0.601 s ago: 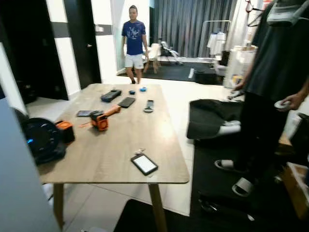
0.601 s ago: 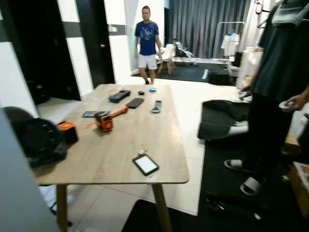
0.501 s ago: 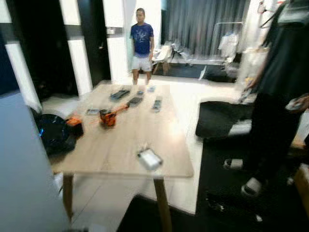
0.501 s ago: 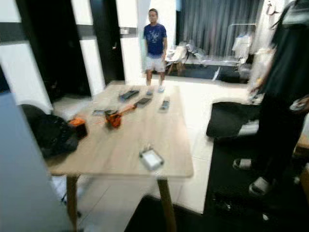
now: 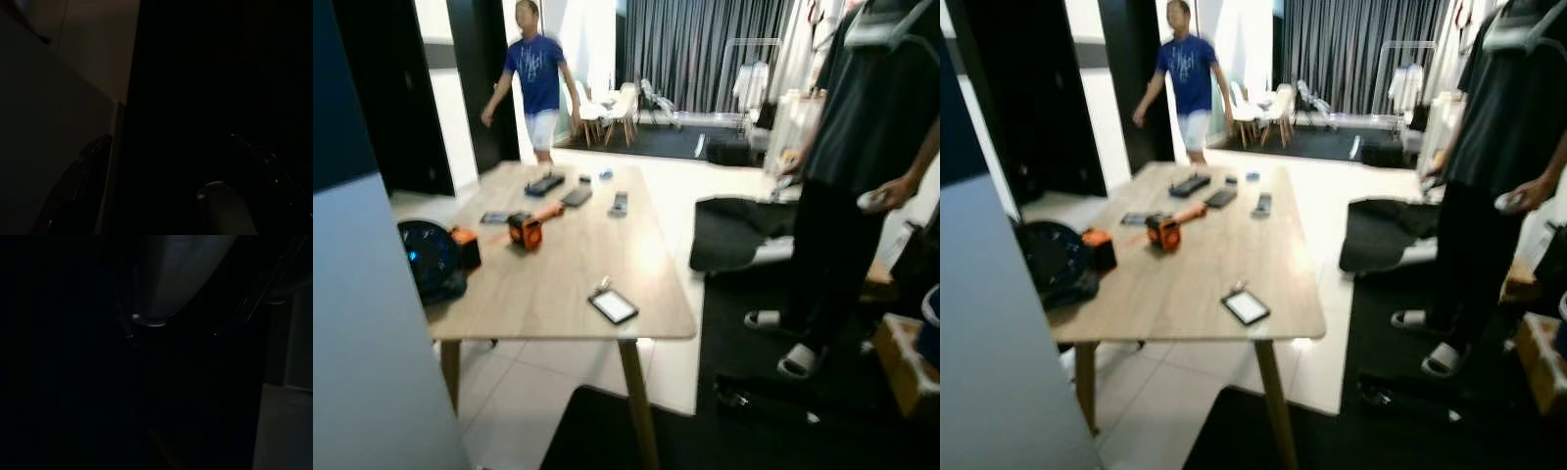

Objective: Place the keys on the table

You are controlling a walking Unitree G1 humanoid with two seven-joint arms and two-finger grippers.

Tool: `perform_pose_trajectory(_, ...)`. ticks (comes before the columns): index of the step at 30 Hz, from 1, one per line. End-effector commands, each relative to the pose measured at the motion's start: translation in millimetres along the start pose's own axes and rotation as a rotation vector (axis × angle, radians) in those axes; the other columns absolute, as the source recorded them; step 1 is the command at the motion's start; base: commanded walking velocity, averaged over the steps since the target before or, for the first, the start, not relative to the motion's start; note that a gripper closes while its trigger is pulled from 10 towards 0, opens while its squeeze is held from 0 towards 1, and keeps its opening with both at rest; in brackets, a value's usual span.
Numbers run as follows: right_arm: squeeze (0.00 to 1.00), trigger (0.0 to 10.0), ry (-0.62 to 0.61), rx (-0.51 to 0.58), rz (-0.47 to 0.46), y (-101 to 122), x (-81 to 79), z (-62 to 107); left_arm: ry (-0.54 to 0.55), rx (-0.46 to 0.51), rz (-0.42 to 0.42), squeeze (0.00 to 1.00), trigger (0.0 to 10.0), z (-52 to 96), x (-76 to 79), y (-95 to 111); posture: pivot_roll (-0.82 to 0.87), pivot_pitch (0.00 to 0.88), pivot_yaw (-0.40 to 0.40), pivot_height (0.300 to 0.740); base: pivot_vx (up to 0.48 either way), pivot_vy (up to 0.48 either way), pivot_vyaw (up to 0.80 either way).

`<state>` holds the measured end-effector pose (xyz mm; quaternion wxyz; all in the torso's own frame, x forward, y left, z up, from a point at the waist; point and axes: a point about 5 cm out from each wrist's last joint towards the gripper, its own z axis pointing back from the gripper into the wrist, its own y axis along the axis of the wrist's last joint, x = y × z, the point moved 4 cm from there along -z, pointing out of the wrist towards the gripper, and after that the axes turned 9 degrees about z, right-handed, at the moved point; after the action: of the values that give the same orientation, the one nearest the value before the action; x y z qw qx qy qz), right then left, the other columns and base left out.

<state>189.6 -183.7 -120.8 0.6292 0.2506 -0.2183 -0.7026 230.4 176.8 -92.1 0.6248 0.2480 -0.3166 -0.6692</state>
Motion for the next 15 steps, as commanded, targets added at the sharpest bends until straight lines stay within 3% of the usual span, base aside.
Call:
perform_pose_trajectory(1,0.00,10.0,-0.004,0.012,0.002,3.3,0.7,-0.5,0.005,0.005,-0.015,0.00,10.0,0.5,-3.5,1.9,0.08,0.008,0.005,0.740,0.000,0.000,0.00)
perform_pose_trajectory(15,0.00,10.0,0.006,0.011,0.031,3.5,-2.0,-0.8,-0.001,0.018,-0.020,0.00,10.0,-0.1,-2.5,4.8,0.08,0.004,0.011,0.740,0.000,0.000,0.00)
